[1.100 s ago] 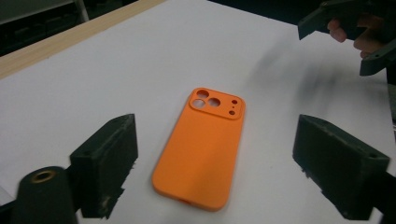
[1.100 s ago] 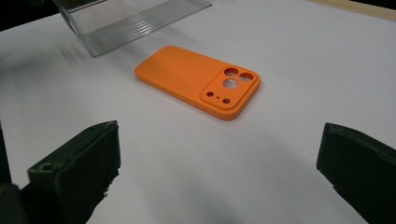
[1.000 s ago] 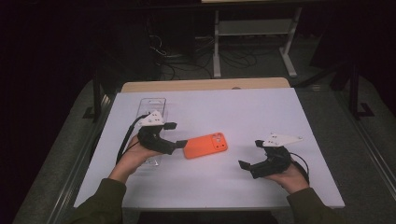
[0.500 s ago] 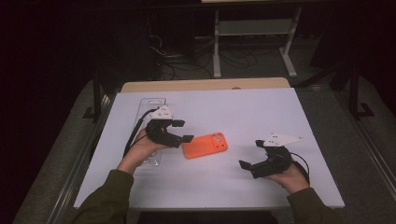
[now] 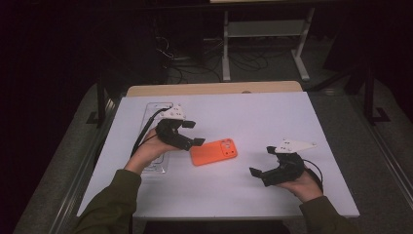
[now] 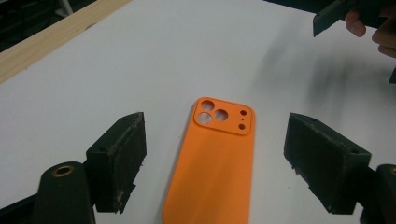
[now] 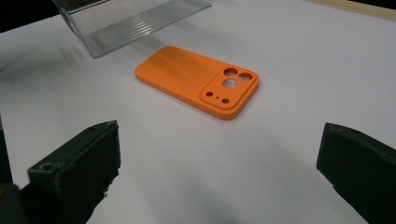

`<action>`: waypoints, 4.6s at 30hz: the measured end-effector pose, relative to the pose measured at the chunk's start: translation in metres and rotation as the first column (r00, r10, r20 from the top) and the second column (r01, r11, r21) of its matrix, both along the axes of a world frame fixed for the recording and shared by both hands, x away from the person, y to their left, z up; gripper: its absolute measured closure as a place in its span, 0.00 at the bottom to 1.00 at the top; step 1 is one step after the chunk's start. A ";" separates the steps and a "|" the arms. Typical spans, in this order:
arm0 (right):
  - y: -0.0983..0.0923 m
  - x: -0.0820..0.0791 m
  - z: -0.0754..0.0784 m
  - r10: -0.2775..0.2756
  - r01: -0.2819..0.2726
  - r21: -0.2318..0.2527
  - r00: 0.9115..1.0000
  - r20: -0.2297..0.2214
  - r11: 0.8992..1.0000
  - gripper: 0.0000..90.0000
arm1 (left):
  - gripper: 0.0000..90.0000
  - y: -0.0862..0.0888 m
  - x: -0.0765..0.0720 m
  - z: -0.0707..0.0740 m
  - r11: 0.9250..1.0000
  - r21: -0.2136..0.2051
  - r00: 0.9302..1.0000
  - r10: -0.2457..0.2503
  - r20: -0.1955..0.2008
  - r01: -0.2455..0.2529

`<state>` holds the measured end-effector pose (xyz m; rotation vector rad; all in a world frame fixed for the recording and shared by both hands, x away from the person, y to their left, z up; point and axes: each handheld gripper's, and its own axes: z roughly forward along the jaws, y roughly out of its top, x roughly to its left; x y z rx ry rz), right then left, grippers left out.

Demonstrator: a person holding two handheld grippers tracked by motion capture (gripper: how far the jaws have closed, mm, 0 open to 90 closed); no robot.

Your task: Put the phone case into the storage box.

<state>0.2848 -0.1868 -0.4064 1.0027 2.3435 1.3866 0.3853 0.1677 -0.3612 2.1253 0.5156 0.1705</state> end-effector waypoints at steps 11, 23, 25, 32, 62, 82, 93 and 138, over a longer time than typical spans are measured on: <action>0.000 0.000 0.000 0.002 -0.002 0.001 1.000 0.001 1.000 0.00 | 0.27 -0.008 0.011 -0.003 0.998 0.065 1.000 0.006 -0.005 -0.005; 0.000 0.000 0.001 0.000 0.000 0.005 1.000 -0.001 1.000 0.00 | 0.53 -0.027 0.019 -0.013 0.984 0.175 0.999 0.037 -0.021 -0.033; 0.000 0.000 0.001 0.001 -0.001 0.005 1.000 -0.001 1.000 0.00 | 0.64 -0.029 0.020 -0.015 0.977 0.210 0.999 0.036 -0.024 -0.030; 0.000 0.000 0.001 0.002 -0.002 0.006 1.000 0.000 1.000 0.00 | 0.84 -0.039 0.023 -0.022 0.964 0.262 0.998 0.054 -0.037 -0.043; -0.001 0.000 0.001 0.006 -0.006 0.012 1.000 -0.003 1.000 0.00 | 1.00 -0.057 0.039 -0.062 0.858 0.471 0.957 0.277 -0.086 -0.206; -0.001 0.000 0.000 0.004 -0.004 0.011 1.000 -0.005 1.000 0.00 | 1.00 -0.060 0.014 -0.062 0.892 0.441 0.963 0.199 -0.184 -0.100; 0.000 0.000 0.000 0.004 -0.004 0.009 1.000 -0.007 1.000 0.00 | 1.00 -0.064 0.000 -0.064 0.913 0.401 0.966 0.161 -0.202 -0.069; -0.002 0.000 -0.002 0.007 -0.007 0.007 1.000 -0.003 1.000 0.00 | 0.01 0.055 -0.063 -0.017 0.992 -0.120 0.999 0.052 0.013 -0.050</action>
